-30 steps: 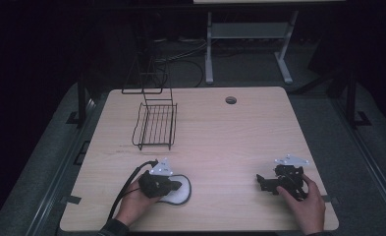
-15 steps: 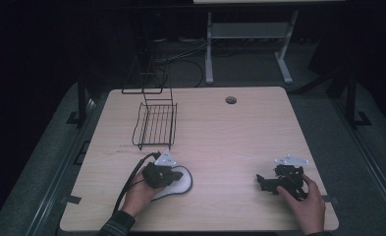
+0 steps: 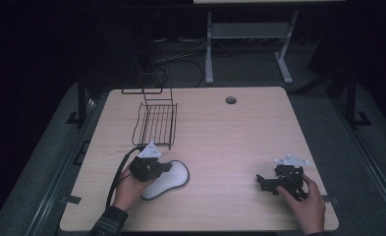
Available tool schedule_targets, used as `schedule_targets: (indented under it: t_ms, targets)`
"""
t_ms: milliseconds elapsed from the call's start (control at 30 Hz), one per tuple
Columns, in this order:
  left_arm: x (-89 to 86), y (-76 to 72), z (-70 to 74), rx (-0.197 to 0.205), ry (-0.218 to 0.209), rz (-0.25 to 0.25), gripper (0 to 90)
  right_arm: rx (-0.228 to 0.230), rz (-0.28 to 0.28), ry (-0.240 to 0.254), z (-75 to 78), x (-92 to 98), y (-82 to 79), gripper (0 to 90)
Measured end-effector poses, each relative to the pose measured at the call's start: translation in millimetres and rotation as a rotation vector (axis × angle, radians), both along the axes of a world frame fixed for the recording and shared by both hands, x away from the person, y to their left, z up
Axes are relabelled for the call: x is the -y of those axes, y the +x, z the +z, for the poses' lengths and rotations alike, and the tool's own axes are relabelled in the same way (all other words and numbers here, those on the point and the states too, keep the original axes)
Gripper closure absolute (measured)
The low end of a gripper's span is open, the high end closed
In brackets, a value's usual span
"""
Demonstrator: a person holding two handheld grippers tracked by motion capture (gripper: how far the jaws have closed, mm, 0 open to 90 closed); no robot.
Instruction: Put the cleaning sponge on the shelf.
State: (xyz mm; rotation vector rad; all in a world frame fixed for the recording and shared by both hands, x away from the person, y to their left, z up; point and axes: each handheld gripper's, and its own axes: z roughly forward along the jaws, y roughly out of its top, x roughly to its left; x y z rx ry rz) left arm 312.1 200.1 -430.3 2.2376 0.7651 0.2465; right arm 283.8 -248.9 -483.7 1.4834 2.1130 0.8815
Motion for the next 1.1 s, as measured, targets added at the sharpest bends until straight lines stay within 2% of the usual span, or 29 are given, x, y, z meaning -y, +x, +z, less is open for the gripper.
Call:
schedule_targets:
  t_ms: [67,100,233,733,767,867,933,967,1067,1100]
  targets:
    - [-7.8,-1.1,-3.3,-0.012,0.002,0.012,89.8,0.0,0.0,0.0,0.0,0.0,0.0,0.0]
    - [-14.6,-2.5,-7.4,-0.031,0.007,0.018,89.8,0.0,0.0,0.0,0.0,0.0,0.0,0.0]
    - [-20.9,-6.6,-12.1,-0.053,0.013,0.03,89.8,0.0,0.0,0.0,0.0,0.0,0.0,0.0]
    - [-28.7,-38.1,-13.2,-0.09,-0.008,0.017,89.4,0.0,0.0,0.0,0.0,0.0,0.0,0.0]
    - [-29.4,-39.0,-11.7,-0.083,-0.032,0.031,85.5,0.0,0.0,0.0,0.0,0.0,0.0,0.0]
    - [-31.3,-38.1,-8.5,-0.077,-0.056,0.042,82.3,0.0,0.0,0.0,0.0,0.0,0.0,0.0]
    - [-32.8,-37.1,-6.4,-0.071,-0.075,0.049,76.7,0.0,0.0,0.0,0.0,0.0,0.0,0.0]
    - [-34.2,-36.1,-5.3,-0.067,-0.083,0.06,69.4,0.0,0.0,0.0,0.0,0.0,0.0,0.0]
    - [-35.2,-34.3,-5.3,-0.073,-0.097,0.07,56.6,0.0,0.0,0.0,0.0,0.0,0.0,0.0]
    - [-35.8,-33.2,-5.5,-0.076,-0.108,0.069,56.6,0.0,0.0,0.0,0.0,0.0,0.0,0.0]
